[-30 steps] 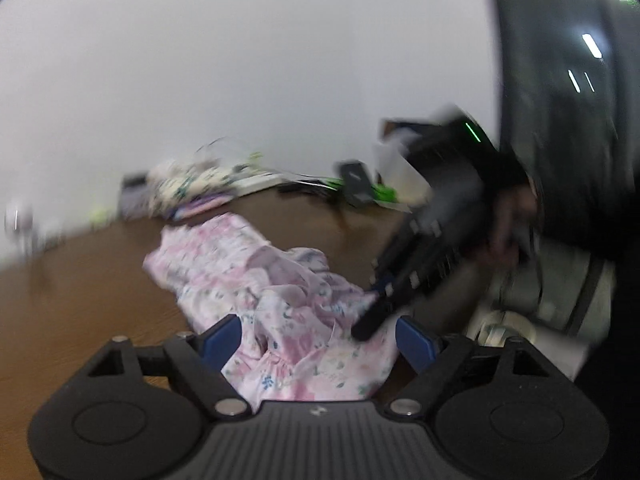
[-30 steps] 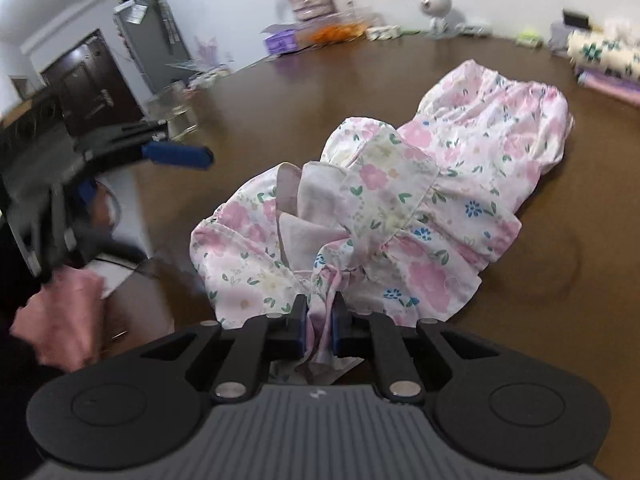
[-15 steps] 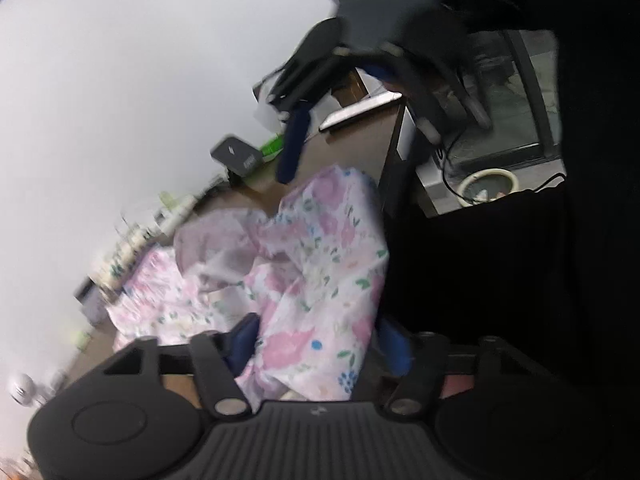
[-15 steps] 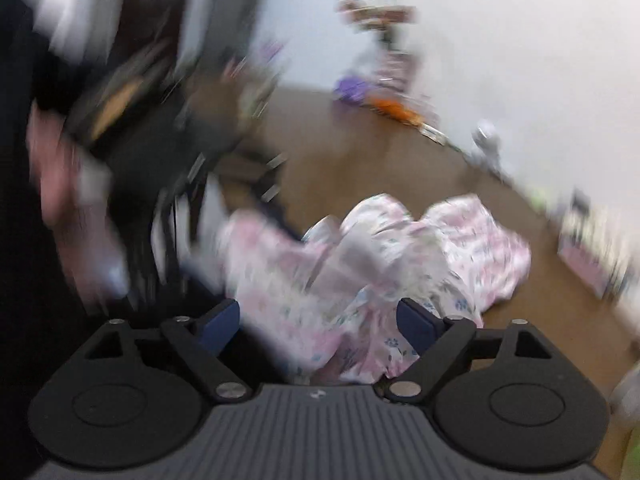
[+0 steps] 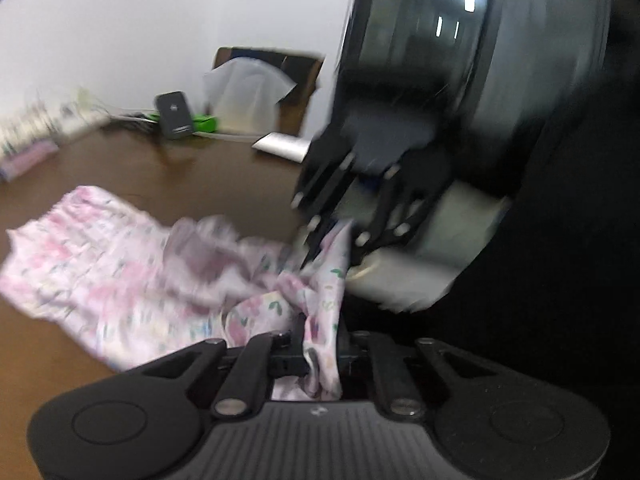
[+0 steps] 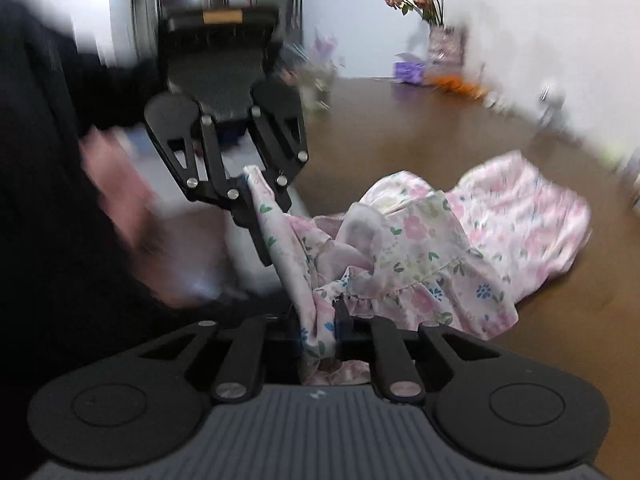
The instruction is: Fold clothes
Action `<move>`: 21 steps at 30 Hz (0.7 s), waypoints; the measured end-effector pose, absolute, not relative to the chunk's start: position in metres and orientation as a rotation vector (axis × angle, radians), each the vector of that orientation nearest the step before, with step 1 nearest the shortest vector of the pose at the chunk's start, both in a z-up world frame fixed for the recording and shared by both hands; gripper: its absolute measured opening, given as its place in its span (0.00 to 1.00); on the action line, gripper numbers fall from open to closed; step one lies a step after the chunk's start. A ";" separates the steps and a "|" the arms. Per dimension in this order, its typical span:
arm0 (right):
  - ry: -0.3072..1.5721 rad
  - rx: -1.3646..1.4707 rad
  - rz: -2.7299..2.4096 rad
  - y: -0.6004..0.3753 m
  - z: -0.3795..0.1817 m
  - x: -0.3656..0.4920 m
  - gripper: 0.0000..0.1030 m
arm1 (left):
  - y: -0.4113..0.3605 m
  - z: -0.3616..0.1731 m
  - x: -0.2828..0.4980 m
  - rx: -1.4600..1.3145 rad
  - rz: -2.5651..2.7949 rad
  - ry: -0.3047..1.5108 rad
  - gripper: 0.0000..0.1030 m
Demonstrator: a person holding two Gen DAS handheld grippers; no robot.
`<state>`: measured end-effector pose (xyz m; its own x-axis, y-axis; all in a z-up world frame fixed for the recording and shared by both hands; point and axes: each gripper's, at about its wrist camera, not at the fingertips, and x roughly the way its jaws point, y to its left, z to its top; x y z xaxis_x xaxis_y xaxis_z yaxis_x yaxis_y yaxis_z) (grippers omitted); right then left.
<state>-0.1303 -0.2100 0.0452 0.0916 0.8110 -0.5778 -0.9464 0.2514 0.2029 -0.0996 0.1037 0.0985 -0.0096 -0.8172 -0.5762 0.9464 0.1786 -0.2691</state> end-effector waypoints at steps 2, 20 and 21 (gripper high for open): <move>0.734 -0.018 1.413 -0.228 0.048 -0.105 0.12 | 0.115 0.105 -0.077 0.035 -1.460 0.751 0.08; 0.812 0.343 1.070 -0.225 0.008 -0.003 0.50 | 0.165 0.026 0.027 -0.661 -0.883 1.028 0.22; 0.864 0.394 1.070 -0.224 0.005 0.002 0.37 | 0.167 0.025 0.026 -0.664 -0.843 1.029 0.22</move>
<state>0.0015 -0.2240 0.0045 0.2051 0.8837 -0.4208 -0.5973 0.4536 0.6615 0.0261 0.1667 0.0249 0.2666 -0.8482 -0.4576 0.2817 0.5226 -0.8047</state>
